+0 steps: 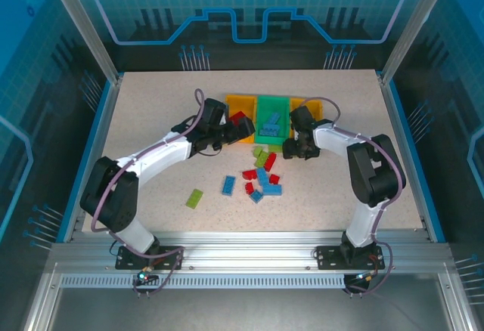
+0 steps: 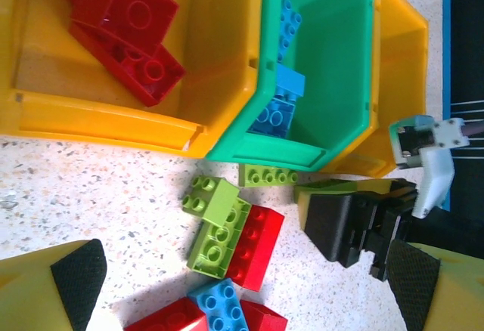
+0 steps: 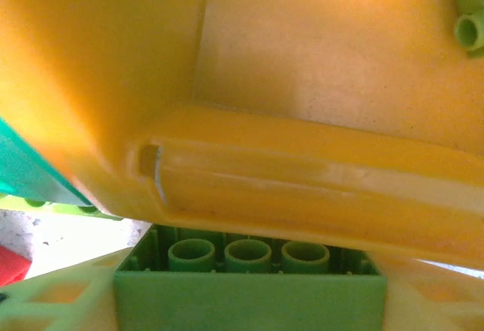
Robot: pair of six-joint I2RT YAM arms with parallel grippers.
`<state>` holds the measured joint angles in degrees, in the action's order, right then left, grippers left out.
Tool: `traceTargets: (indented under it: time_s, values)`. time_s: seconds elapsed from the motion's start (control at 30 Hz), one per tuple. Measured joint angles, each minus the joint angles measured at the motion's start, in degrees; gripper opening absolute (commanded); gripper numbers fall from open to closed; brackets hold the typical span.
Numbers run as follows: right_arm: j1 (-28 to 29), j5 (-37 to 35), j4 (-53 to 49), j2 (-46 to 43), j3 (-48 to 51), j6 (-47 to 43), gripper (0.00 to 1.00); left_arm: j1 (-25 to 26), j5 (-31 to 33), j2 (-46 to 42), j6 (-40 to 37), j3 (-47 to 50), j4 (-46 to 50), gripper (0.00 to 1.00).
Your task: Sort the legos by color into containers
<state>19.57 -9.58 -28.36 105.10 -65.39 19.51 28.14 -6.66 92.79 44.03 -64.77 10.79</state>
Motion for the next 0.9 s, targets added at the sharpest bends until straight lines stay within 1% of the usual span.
traceTargets:
  time_s: [0.03, 0.1, 0.2, 0.37, 0.47, 0.53, 0.63, 0.7, 0.9]
  values:
    - [0.0, -0.1, 0.0, -0.1, 0.0, -0.1, 0.52, -0.2, 0.0, -0.1, 0.0, 0.2, 0.1, 0.99]
    - [0.1, -0.5, -0.2, -0.4, 0.0, -0.1, 0.48, -0.3, 0.4, -0.2, 0.0, 0.6, 0.1, 0.99]
    - [0.6, -0.8, -0.8, -1.9, 0.5, -0.1, 0.47, -0.4, 0.9, -0.7, 0.0, 1.7, 0.2, 0.99]
    - [1.0, -1.1, -2.7, -9.7, 1.2, -0.1, 0.47, -1.6, 2.8, -2.2, 0.0, 3.8, 1.9, 0.99]
    - [0.2, -1.1, -4.0, -13.3, -0.1, 0.0, 0.48, -2.9, 4.6, -3.0, 0.0, 4.4, 3.8, 0.99]
    - [-1.4, -0.9, -4.8, -13.6, -2.6, 0.4, 0.47, -3.5, 6.0, -3.5, 0.0, 4.6, 5.2, 0.99]
    - [-4.2, -0.9, -6.3, -11.3, -7.8, 1.0, 0.47, -4.1, 7.7, -3.6, -0.4, 4.7, 7.2, 0.99]
    - [-5.9, -0.9, -7.4, -7.9, -12.6, 1.1, 0.48, -4.4, 8.6, -3.6, -0.4, 4.9, 8.5, 0.99]
    - [-6.9, -1.0, -11.6, 4.8, -24.2, 1.2, 0.50, -5.1, 9.9, -3.5, -0.4, 5.7, 11.7, 0.99]
